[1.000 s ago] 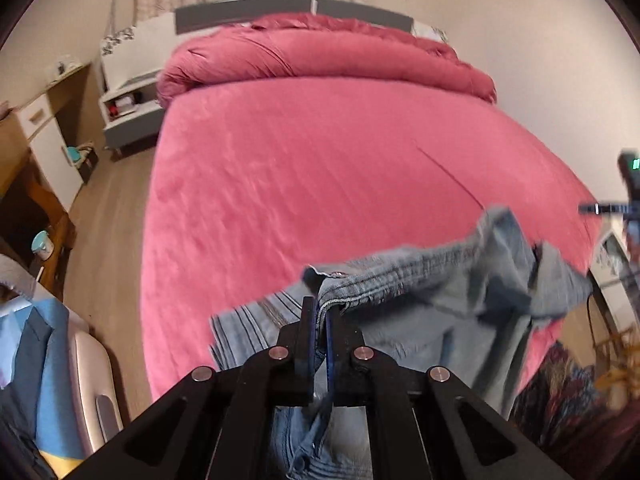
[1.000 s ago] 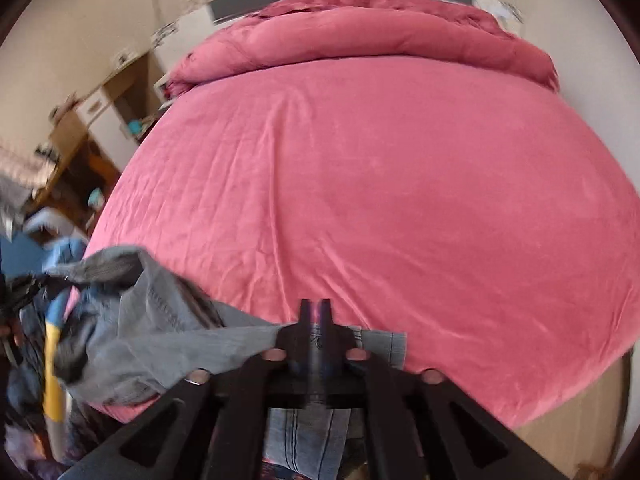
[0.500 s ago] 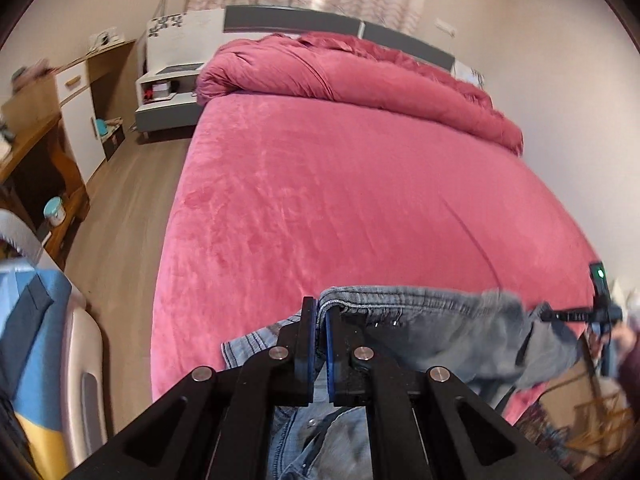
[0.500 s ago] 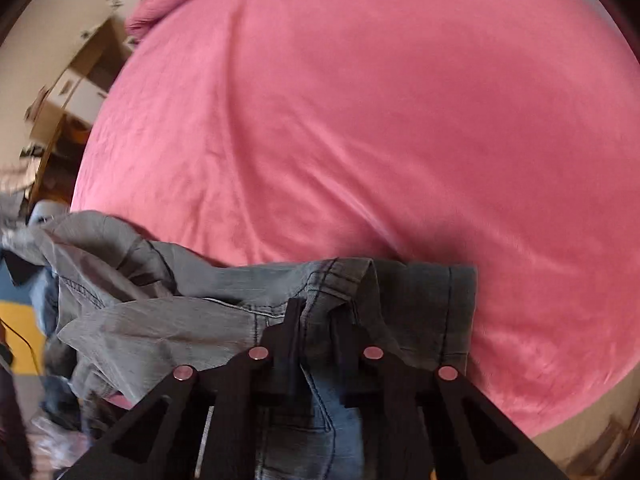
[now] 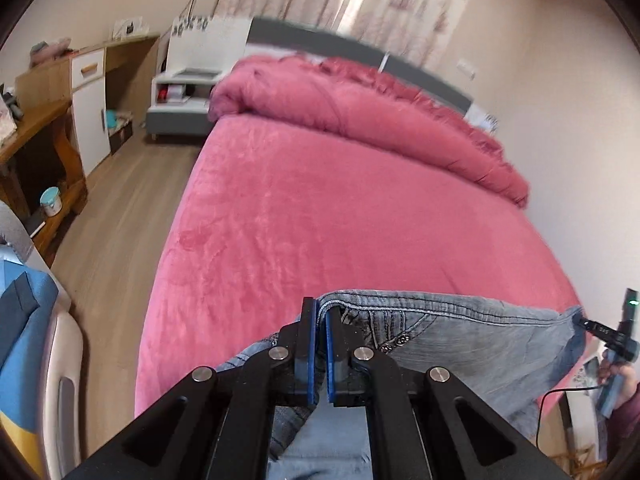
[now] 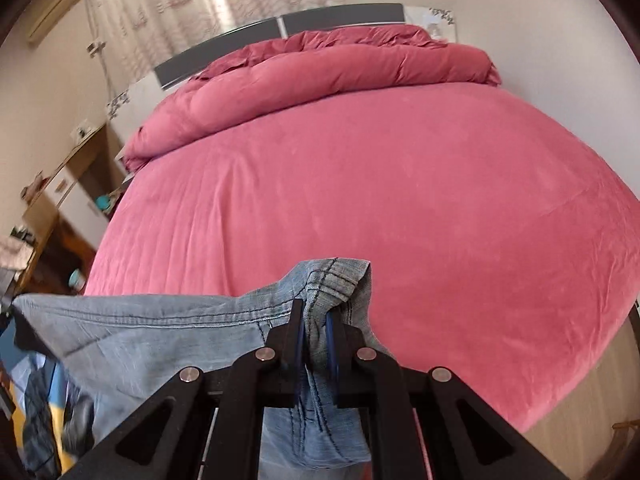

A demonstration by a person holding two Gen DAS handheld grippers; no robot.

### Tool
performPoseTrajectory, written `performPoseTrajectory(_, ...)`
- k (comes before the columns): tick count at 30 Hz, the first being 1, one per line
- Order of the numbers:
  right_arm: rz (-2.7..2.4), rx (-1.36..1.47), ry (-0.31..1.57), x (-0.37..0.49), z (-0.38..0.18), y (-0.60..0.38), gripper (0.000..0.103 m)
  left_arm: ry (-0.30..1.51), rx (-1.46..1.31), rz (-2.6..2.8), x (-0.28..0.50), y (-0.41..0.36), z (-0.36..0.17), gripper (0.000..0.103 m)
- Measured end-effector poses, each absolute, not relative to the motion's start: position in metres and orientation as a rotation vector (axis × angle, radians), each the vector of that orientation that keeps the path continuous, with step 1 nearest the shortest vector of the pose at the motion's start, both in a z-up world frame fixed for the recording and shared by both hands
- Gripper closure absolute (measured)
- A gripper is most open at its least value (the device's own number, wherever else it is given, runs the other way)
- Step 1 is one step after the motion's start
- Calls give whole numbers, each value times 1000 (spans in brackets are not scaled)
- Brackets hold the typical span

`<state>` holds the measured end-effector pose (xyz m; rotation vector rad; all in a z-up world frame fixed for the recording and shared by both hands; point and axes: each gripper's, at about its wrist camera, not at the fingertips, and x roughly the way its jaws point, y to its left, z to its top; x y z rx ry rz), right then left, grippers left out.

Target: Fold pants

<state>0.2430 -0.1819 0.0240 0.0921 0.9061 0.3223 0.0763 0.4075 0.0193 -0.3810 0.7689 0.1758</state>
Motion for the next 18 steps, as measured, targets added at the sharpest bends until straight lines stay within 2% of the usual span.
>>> performPoseTrajectory(6,265,107,953,317,-15,-143,94,918,-359,286,163,431,-31,99)
performPoseTrajectory(12,227,103,1047,394,-50,-108,94,1011,-343,387,214,446,-77,99)
performPoseTrajectory(15,210,57,1092,425,-70,-88,92,1113,-332,437,235,453,-114,98)
performPoseTrajectory(16,204,51,1115,432,-79,-85,89,1132,-335,451,238,455,-123,96)
performPoseTrajectory(17,190,47,1142,438,-89,-82,77,1142,-342,447,240,455,-128,96)
performPoseTrajectory(18,177,45,1162,441,-97,-82,71,1147,-344,441,240,455,-132,94)
